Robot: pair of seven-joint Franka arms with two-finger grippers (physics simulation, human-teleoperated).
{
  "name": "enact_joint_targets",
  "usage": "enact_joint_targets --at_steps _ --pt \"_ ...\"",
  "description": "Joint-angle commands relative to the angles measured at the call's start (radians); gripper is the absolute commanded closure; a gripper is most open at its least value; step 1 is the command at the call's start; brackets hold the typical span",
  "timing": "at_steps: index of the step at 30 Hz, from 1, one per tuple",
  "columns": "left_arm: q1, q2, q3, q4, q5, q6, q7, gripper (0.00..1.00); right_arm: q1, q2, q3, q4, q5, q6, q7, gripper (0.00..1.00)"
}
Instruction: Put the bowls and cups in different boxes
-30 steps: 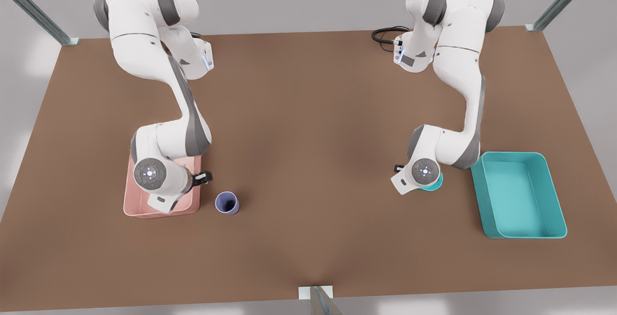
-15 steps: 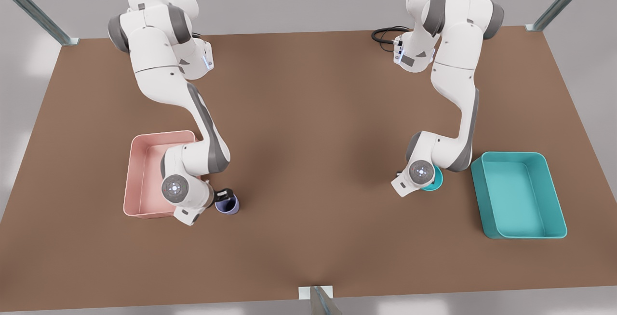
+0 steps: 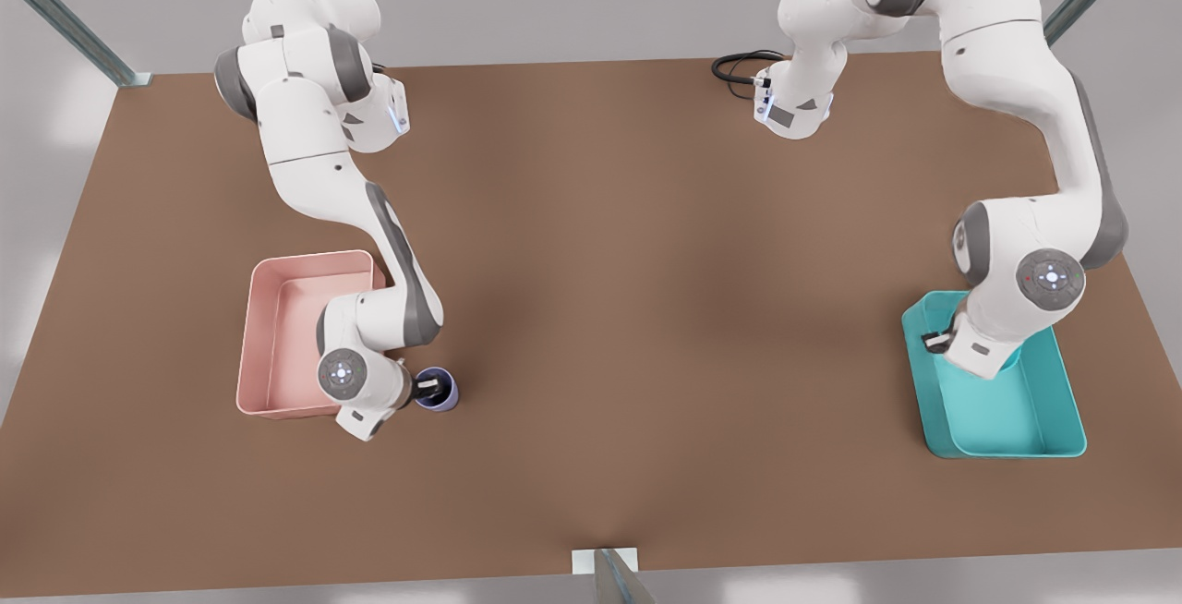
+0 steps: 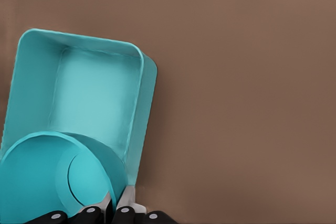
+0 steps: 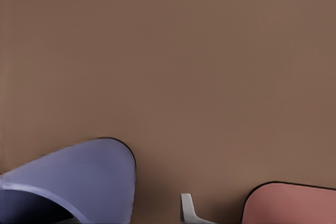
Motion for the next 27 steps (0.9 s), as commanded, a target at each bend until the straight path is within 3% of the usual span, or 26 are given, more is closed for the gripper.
enact_joint_targets --at_steps 1,2,8,13,18,19,20,21,26,27 --pt "0.056 0.024 0.0 0.034 -0.003 -0.065 -0.017 0.79 0.003 -0.004 0.002 0.001 -0.004 0.008 0.02 0.72" --pt "0.085 0.033 0.0 0.034 -0.003 -0.042 -0.016 0.79 0.004 -0.004 0.002 0.004 -0.004 0.008 0.018 0.79" --pt "0.154 0.17 0.0 0.02 -0.023 0.124 0.01 0.79 0.01 -0.039 0.002 0.02 -0.008 -0.05 0.002 0.79" --pt "0.186 0.27 0.0 0.02 -0.023 0.234 0.023 0.79 -0.103 -0.314 -0.007 0.007 -0.044 -0.429 -0.264 0.79" --pt "0.193 0.325 0.0 0.02 -0.019 0.286 0.023 0.79 -0.241 -0.38 -0.011 -0.074 -0.196 -0.432 -0.459 0.79" --pt "0.193 0.328 0.0 0.02 -0.019 0.286 0.023 0.32 -0.246 -0.409 -0.011 -0.129 -0.203 -0.392 -0.46 0.79" --pt "0.193 0.328 0.0 0.02 -0.019 0.286 0.023 0.09 -0.252 -0.424 -0.011 -0.176 -0.212 -0.336 -0.463 0.79" --pt "0.196 0.323 0.0 0.022 -0.019 0.285 0.024 0.0 -0.261 -0.435 -0.011 -0.233 -0.212 -0.26 -0.466 0.79" --pt "0.179 0.07 -0.025 0.027 -0.028 -0.025 0.027 0.0 -0.264 -0.389 -0.008 -0.391 -0.16 0.025 -0.466 0.79" --pt "0.15 -0.005 -0.035 0.031 -0.118 -0.137 0.055 0.0 -0.264 -0.369 -0.008 -0.393 -0.156 0.045 -0.466 0.79"
